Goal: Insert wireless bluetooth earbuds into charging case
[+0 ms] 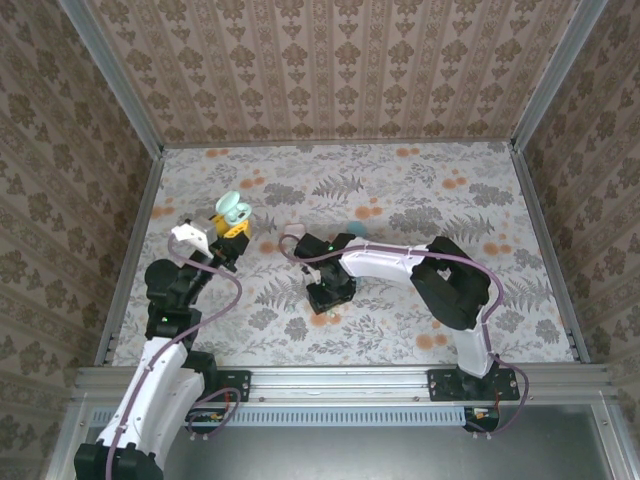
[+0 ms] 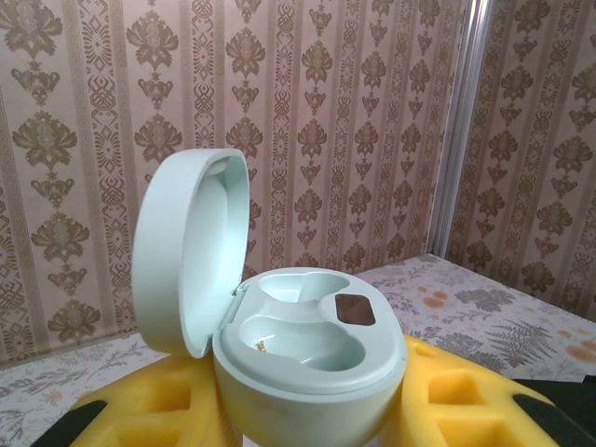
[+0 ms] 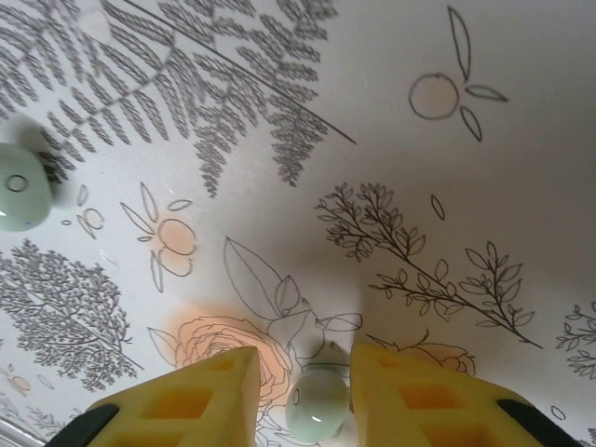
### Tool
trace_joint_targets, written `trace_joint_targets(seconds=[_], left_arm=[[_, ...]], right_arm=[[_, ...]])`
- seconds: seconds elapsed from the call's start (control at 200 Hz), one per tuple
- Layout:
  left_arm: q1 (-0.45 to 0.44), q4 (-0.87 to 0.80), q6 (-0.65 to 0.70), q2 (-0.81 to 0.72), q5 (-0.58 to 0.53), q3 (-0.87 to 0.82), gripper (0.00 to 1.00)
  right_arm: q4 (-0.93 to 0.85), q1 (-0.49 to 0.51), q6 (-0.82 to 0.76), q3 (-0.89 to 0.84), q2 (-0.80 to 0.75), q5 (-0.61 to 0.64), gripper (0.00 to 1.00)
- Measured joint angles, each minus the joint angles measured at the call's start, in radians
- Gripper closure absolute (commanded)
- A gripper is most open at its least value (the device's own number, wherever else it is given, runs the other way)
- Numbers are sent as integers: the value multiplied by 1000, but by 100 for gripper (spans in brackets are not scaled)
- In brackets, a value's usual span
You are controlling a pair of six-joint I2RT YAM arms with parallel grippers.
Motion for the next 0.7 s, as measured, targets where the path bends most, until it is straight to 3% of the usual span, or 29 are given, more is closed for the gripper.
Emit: trace_joint_targets(seconds=[0.245, 0.395, 0.7], left_arm=[[0, 0, 0, 0, 0, 0, 72], [0, 0, 0, 0, 0, 0, 72], [0, 0, 0, 0, 0, 0, 72]], right_arm=[[-34, 0, -3, 23, 25, 8, 63], [-35, 0, 0, 23, 25, 11, 68], [-54, 2, 1, 23, 25, 11, 68]])
